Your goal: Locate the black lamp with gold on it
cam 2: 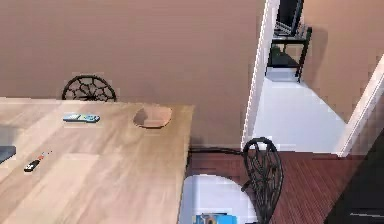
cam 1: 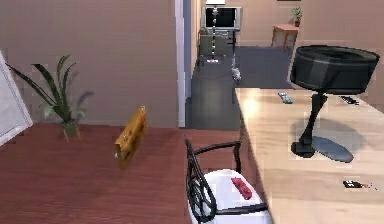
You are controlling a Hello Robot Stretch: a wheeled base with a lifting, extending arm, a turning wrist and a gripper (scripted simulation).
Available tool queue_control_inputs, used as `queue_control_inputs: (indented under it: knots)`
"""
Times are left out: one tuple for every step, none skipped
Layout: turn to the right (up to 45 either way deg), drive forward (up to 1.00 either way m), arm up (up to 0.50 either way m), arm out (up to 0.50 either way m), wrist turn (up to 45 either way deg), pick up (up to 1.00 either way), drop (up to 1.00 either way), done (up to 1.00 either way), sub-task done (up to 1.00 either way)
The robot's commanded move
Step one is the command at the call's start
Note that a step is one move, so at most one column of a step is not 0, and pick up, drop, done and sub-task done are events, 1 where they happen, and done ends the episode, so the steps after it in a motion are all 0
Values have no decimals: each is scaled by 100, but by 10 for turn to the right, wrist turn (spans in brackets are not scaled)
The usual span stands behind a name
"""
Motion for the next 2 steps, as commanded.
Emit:
queue_control_inputs:
  knots:
    - [330,0,0,0,0,0,0,0,0]
    - [0,0,0,0,0,0,0,100,0]
